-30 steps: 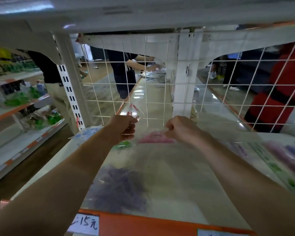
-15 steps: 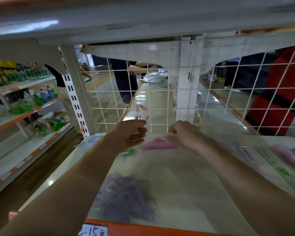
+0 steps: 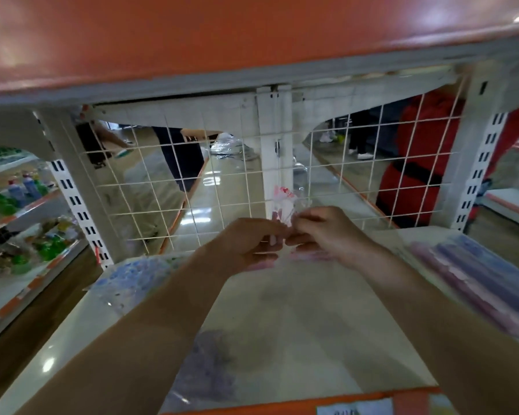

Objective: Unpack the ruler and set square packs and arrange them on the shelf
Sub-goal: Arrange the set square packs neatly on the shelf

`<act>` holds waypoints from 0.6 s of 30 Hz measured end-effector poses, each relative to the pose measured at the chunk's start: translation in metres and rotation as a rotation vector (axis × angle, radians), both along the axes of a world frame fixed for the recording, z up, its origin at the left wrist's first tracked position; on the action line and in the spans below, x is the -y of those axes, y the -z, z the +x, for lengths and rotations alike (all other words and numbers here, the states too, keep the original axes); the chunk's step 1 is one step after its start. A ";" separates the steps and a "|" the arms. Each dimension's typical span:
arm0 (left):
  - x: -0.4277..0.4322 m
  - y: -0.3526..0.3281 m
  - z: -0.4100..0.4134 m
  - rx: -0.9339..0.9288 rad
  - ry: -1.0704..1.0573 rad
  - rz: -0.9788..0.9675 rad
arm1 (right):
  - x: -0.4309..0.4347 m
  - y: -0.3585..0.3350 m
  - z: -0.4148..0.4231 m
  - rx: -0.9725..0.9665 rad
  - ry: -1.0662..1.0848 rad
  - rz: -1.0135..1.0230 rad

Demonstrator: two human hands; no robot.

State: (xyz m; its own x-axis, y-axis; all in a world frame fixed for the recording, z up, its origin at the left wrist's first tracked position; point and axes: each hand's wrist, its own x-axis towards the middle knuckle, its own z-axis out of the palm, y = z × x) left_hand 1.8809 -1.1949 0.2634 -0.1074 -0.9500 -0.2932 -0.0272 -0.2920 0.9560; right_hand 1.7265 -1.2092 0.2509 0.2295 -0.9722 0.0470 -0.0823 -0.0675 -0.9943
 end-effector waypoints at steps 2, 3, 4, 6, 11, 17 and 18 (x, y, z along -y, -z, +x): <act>0.001 -0.004 -0.008 -0.030 -0.034 -0.020 | -0.004 -0.005 -0.011 -0.020 0.003 0.007; 0.001 -0.006 -0.011 -0.047 -0.047 -0.035 | -0.005 -0.007 -0.016 -0.030 -0.003 0.011; 0.002 -0.008 -0.014 -0.062 -0.055 -0.046 | -0.007 -0.008 -0.023 -0.046 -0.009 0.015; 0.004 -0.011 -0.016 -0.095 -0.073 -0.055 | -0.009 -0.011 -0.035 -0.110 -0.025 0.010; 0.006 -0.008 -0.024 -0.090 -0.004 -0.077 | -0.016 -0.013 -0.057 -0.316 -0.071 -0.005; 0.003 -0.007 -0.034 -0.052 0.000 -0.085 | -0.010 -0.007 -0.076 -0.319 0.044 -0.051; 0.003 -0.006 -0.034 -0.065 -0.013 -0.077 | -0.009 -0.008 -0.079 -0.313 0.057 -0.038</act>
